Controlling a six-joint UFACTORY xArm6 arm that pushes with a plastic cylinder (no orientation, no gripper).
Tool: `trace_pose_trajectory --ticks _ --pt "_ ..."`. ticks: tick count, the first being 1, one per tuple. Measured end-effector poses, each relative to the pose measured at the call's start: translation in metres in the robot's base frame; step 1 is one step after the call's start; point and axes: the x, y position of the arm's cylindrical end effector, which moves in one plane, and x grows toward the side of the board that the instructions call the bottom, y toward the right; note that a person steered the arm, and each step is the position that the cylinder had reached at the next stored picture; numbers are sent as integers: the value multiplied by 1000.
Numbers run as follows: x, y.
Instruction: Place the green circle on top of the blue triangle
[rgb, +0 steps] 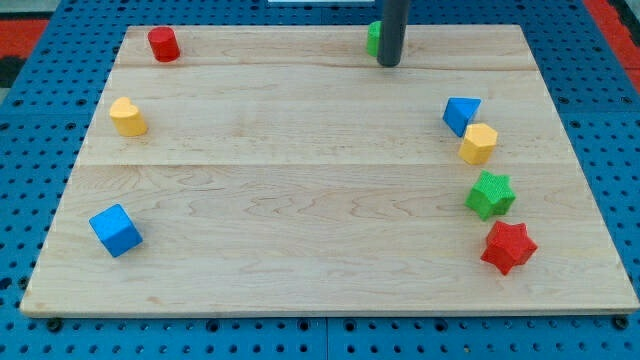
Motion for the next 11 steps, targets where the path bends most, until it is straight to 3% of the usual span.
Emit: trace_pose_trajectory --ticks 1,2,3,6,8,10,11 --pt "5 -65" --pt "-38 -98" --pt "-90 -87" --pt "-62 11" --pt "-87 32" --pt "-14 62" --pt "-44 58"
